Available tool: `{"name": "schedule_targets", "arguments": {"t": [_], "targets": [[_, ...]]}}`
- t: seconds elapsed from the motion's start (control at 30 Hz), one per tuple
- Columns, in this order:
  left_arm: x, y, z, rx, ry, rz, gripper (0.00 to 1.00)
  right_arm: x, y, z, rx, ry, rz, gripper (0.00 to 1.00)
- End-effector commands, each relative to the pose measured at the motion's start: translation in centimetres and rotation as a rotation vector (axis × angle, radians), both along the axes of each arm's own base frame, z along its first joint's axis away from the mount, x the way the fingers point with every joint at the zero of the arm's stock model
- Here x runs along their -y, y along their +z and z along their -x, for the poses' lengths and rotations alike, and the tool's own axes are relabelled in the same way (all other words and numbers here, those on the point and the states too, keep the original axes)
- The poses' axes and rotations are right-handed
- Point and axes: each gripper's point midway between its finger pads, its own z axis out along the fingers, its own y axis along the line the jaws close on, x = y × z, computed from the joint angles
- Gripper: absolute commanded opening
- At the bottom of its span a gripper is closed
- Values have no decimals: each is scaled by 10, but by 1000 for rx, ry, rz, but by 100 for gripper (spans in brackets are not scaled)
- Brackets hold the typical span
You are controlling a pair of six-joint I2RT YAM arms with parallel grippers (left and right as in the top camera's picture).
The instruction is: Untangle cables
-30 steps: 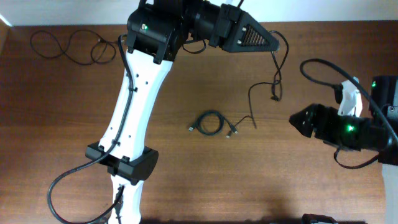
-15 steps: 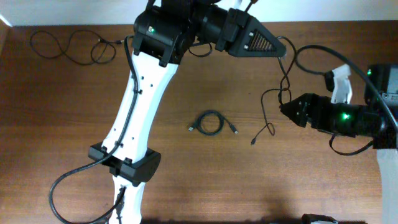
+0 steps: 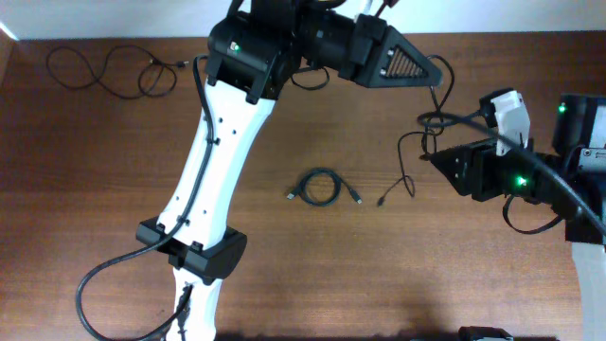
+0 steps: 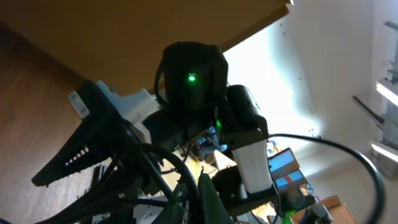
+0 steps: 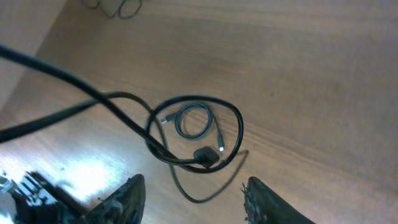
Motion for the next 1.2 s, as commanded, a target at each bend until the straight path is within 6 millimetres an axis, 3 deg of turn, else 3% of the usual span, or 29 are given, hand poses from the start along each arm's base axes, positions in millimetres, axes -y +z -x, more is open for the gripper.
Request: {"name": "schedule_targets", "arguments": {"t": [0.0, 0.43, 0.5, 0.57, 0.8, 1.17], "targets": [[-5, 19, 13, 40, 28, 12, 0, -20, 17, 10, 144, 211, 1, 59], [-6, 19, 13, -25, 28, -12, 0, -28, 4, 7, 153, 324, 29, 61], [-6, 19, 13, -55, 29, -24, 0, -34, 1, 6, 156, 359, 35, 53], [-6, 20, 13, -55, 30, -24, 0, -36, -1, 5, 153, 369, 38, 38], [-7, 20, 15, -81, 12, -30, 0, -30, -15, -6, 110, 350, 67, 35], [-7, 20, 15, -80, 18, -31, 0, -30, -18, -11, 105, 349, 66, 15]]}}
